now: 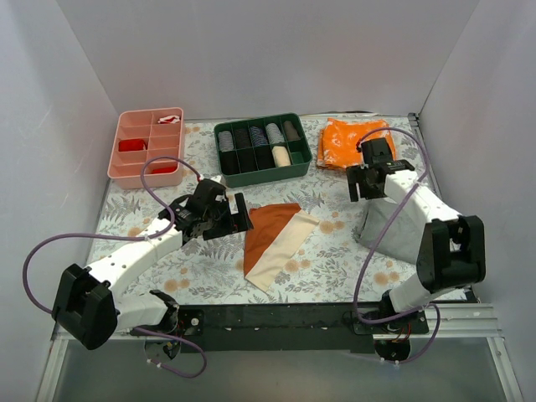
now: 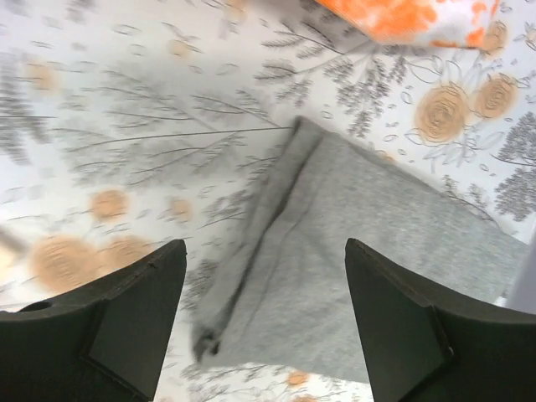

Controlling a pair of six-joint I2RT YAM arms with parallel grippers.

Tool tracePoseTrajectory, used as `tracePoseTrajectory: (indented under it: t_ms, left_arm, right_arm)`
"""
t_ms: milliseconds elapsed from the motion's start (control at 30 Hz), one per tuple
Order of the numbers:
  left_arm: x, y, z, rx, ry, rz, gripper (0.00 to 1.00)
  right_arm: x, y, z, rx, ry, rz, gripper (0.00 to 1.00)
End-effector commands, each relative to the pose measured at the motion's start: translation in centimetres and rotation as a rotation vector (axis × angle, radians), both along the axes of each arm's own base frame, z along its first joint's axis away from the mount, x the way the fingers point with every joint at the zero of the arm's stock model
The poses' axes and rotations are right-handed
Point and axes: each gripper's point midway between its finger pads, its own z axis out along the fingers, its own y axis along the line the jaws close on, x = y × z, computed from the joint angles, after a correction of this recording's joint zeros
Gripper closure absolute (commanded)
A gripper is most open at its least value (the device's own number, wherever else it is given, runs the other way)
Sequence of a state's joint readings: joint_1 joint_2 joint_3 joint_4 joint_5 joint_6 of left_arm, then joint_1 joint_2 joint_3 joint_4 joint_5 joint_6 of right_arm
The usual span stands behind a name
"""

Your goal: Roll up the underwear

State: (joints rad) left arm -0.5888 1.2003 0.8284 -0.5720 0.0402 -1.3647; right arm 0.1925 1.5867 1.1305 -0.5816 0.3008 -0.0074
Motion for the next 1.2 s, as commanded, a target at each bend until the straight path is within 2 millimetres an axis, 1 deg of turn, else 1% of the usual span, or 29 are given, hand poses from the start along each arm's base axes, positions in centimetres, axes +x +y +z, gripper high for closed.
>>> tracePoseTrajectory:
  t_ms: [0,33,67,100,133,200,233,267,300,333,367,400,433,467,500,533,567,600,633,667,700,733,767,833,967,1000,1167]
  left_arm:
    - [0.3,-0.5,2.1,-0.039,-0.044,-0.007,0.02]
    - [0.1,-0.5,1.9,-0.044,-0.034,-0.008,0.02]
    - [-0.2,-0.6,1.6,-0.053,-0.021,-0.002,0.02]
    - [-0.8,-0.7,0.7,-0.065,0.007,-0.008,0.02]
    - [-1.1,-0.8,0.4,-0.075,0.022,-0.006,0.02]
    - [-2.1,-0.8,-0.9,-0.095,0.077,0.016,0.02]
    - [-2.5,-0.7,-1.2,-0.101,0.092,0.021,0.03]
    - [-2.8,-0.7,-1.5,-0.107,0.110,0.034,0.07]
    - [-3.1,-0.8,-1.7,-0.123,0.128,0.051,0.10]
    - [-3.9,-0.7,-2.3,-0.127,0.153,0.056,0.14]
    - [-4.3,-0.7,-2.5,-0.130,0.165,0.066,0.18]
    - [-4.9,-0.9,-2.8,-0.149,0.195,0.092,0.20]
    - [-6.0,-1.1,-3.5,-0.147,0.225,0.080,0.22]
    - [-6.6,-1.4,-3.6,-0.152,0.237,0.072,0.23]
    - [-7.2,-1.7,-3.8,-0.153,0.252,0.068,0.25]
    - [-8.4,-2.5,-4.0,-0.156,0.281,0.053,0.26]
    - [-9.2,-2.8,-4.2,-0.156,0.303,0.045,0.26]
    - [-9.8,-3.2,-4.3,-0.159,0.318,0.037,0.28]
    - [-11.0,-3.9,-4.3,-0.162,0.344,0.018,0.29]
    - [-11.5,-4.1,-4.4,-0.159,0.357,0.008,0.30]
    - [-12.1,-4.2,-4.6,-0.150,0.375,0.002,0.31]
    - [-13.0,-4.6,-4.6,-0.147,0.389,-0.014,0.32]
    - [-13.4,-4.6,-4.7,-0.141,0.399,-0.023,0.33]
    - [-13.8,-4.7,-4.9,-0.135,0.406,-0.031,0.34]
    - [-13.6,-4.7,-5.4,-0.108,0.408,-0.033,0.36]
    - [-13.8,-4.6,-5.8,-0.093,0.419,-0.031,0.36]
    - [-13.6,-3.8,-7.3,-0.026,0.428,-0.013,0.36]
  right_arm:
    - [0.2,6.1,5.9,0.319,-0.151,0.068,0.16]
    - [-0.2,7.8,6.7,0.414,-0.195,0.090,0.17]
    - [-0.7,9.4,6.9,0.480,-0.198,0.122,0.19]
    - [-1.5,11.5,7.2,0.587,-0.183,0.173,0.21]
    - [-1.9,12.6,6.9,0.649,-0.184,0.177,0.24]
    - [-3.1,14.5,6.1,0.725,-0.127,0.214,0.31]
    - [-3.5,14.9,4.8,0.736,-0.078,0.205,0.33]
    - [-3.8,15.3,4.2,0.744,-0.051,0.209,0.35]
    - [-4.1,15.6,3.6,0.764,-0.017,0.216,0.40]
    - [-4.3,15.9,2.5,0.771,0.024,0.211,0.41]
    - [-4.6,16.1,2.0,0.777,0.046,0.221,0.43]
    - [-4.9,16.2,1.2,0.779,0.073,0.223,0.44]
    - [-5.0,16.1,0.9,0.777,0.082,0.227,0.44]
    - [-5.3,16.1,0.4,0.773,0.095,0.236,0.45]
    - [-5.5,16.4,0.2,0.788,0.103,0.249,0.45]
    - [-5.7,16.5,0.1,0.801,0.111,0.257,0.44]
    - [-6.1,16.9,0.0,0.827,0.128,0.272,0.44]
    - [-6.1,17.1,-0.4,0.835,0.139,0.273,0.45]
    - [-6.2,17.2,-0.6,0.840,0.149,0.272,0.44]
    - [-6.3,17.4,-0.6,0.857,0.159,0.279,0.45]
    - [-6.5,17.5,-1.1,0.864,0.173,0.271,0.45]
    - [-6.3,17.7,-1.0,0.875,0.166,0.278,0.45]
    - [-6.4,17.9,-1.1,0.888,0.173,0.283,0.45]
    - [-6.4,18.0,-1.4,0.889,0.183,0.277,0.46]
    - [-5.8,17.2,-2.4,0.826,0.181,0.253,0.45]
    - [-5.8,17.2,-2.9,0.823,0.194,0.249,0.45]
    - [-4.8,17.0,-3.3,0.796,0.182,0.236,0.45]
